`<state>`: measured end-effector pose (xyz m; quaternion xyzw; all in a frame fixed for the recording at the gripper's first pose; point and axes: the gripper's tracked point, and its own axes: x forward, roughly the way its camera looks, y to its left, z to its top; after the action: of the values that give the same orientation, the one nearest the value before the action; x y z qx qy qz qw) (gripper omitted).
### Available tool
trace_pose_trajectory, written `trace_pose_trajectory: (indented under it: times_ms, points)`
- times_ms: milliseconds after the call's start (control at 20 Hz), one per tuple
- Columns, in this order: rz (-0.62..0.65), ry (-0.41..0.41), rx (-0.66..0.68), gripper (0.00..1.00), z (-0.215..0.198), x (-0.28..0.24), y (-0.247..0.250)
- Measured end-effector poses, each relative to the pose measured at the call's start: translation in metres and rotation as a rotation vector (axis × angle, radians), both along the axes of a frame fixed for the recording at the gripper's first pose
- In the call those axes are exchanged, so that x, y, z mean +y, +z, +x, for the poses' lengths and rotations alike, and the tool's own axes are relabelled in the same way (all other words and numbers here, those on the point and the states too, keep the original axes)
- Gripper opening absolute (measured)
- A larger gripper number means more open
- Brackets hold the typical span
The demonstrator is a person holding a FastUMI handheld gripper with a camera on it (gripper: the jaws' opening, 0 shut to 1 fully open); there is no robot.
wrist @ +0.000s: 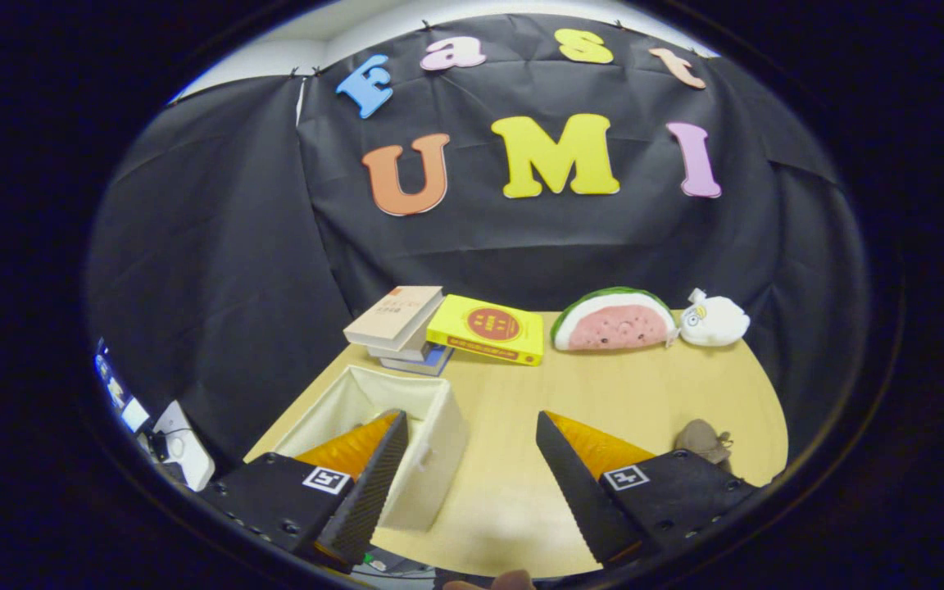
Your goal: Open the storage box then place both shoes into the box .Put the left shoe in first, then the right shoe, with the right side of both shoes facing outward in a uniform manner.
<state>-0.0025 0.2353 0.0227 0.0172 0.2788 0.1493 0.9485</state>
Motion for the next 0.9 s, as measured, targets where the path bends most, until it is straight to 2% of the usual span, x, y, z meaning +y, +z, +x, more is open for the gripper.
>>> trace_pose_trajectory:
  times_ms: [250,500,650,900]
  points:
    - [-0.135,-0.085,-0.004,0.96,-0.003,-0.14,-0.008]
    - [-0.237,-0.156,0.093,0.96,-0.005,-0.244,-0.04]
    - [-0.255,-0.173,0.15,0.96,-0.003,-0.273,-0.069]
    - [-0.223,-0.162,0.331,0.96,-0.007,-0.296,-0.13]
